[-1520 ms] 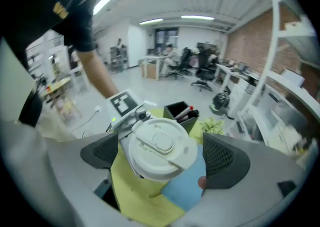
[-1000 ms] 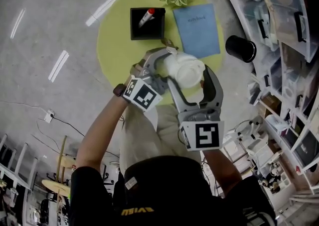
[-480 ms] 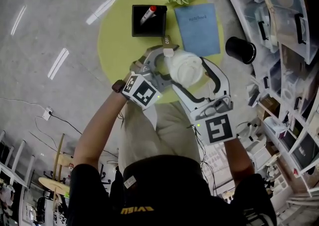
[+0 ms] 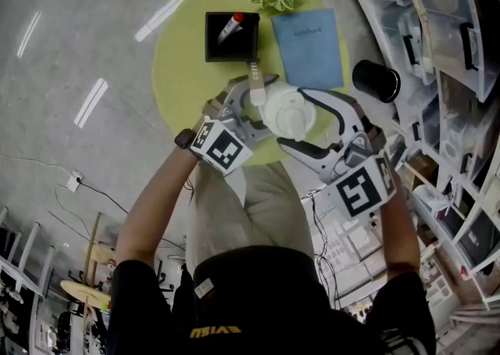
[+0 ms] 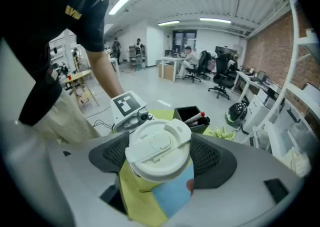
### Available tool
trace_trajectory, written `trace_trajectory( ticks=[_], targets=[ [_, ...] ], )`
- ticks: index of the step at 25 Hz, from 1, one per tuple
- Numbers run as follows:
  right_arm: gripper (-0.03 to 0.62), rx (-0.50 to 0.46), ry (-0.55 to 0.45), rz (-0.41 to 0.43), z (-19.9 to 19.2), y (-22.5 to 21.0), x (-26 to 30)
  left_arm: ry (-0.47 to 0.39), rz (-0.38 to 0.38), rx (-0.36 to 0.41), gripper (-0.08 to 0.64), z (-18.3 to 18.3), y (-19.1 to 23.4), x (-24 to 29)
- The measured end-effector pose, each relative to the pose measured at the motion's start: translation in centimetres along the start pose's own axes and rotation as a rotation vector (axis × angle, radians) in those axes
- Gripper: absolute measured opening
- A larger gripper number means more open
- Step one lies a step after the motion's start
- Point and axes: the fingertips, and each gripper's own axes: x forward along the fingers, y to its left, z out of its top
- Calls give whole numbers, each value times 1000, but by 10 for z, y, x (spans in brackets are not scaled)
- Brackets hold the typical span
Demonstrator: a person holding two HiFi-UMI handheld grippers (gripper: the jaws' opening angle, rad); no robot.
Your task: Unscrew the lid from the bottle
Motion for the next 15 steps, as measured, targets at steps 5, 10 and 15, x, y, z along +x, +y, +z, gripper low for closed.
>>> trace_trajectory(
  ticks=[5, 10, 15],
  targets=[
    [380, -116, -1, 91, 1, 3, -1, -2, -4, -5, 399, 0, 0, 0],
    [380, -120, 3, 97, 0, 3, 0, -1, -6, -6, 399, 0, -1, 1],
    [385, -122, -13, 79, 0, 2, 1, 4, -7, -5, 399, -1, 0, 0]
  ],
)
